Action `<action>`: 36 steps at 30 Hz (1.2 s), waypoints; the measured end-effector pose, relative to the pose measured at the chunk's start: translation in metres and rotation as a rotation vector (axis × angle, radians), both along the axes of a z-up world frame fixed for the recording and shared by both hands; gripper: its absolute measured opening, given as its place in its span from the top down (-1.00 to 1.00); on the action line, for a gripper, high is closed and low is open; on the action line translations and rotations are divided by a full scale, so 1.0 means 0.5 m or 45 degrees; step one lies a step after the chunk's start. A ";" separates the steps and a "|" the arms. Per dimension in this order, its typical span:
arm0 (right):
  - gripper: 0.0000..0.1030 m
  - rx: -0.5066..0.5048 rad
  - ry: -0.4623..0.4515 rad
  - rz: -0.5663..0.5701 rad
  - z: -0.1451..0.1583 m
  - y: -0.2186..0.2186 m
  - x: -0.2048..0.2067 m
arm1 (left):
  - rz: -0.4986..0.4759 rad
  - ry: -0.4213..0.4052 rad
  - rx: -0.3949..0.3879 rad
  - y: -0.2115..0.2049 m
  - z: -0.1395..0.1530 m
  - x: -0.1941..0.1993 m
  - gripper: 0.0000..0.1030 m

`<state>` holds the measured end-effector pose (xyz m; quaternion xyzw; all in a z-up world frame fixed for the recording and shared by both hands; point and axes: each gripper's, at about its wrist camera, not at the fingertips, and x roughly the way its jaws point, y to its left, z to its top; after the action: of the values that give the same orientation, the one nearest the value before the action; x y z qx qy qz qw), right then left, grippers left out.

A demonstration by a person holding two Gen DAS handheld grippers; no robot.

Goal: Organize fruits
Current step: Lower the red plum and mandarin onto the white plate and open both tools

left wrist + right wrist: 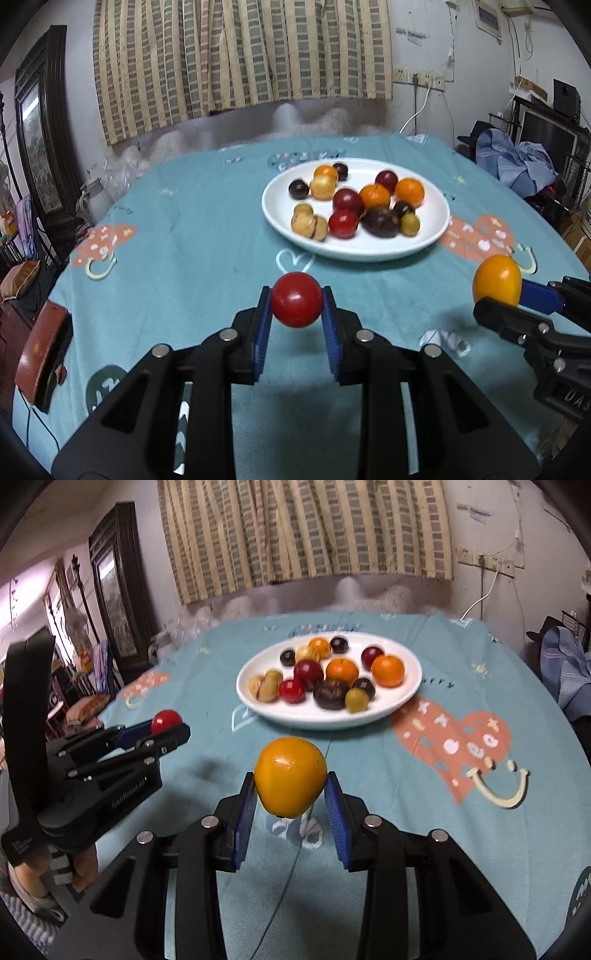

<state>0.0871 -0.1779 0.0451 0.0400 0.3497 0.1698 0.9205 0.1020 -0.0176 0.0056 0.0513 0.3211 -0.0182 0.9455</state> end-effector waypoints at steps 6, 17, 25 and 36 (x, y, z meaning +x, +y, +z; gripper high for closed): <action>0.27 -0.061 -0.088 -0.050 0.077 -0.022 0.070 | 0.000 -0.035 -0.013 -0.004 0.053 0.057 0.48; 0.28 -0.042 -0.021 -0.128 0.031 -0.034 0.244 | 0.001 0.001 -0.035 -0.035 0.045 0.224 0.48; 0.27 -0.103 0.006 -0.149 -0.010 -0.019 0.327 | -0.015 0.048 -0.047 -0.065 0.009 0.328 0.48; 0.12 -0.092 -0.003 -0.141 -0.039 -0.032 0.370 | -0.017 0.063 -0.049 -0.084 -0.030 0.391 0.12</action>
<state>0.2721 -0.1936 0.0256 0.0260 0.3519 0.1059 0.9297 0.2977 -0.0595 -0.0092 0.0349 0.3435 -0.0320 0.9380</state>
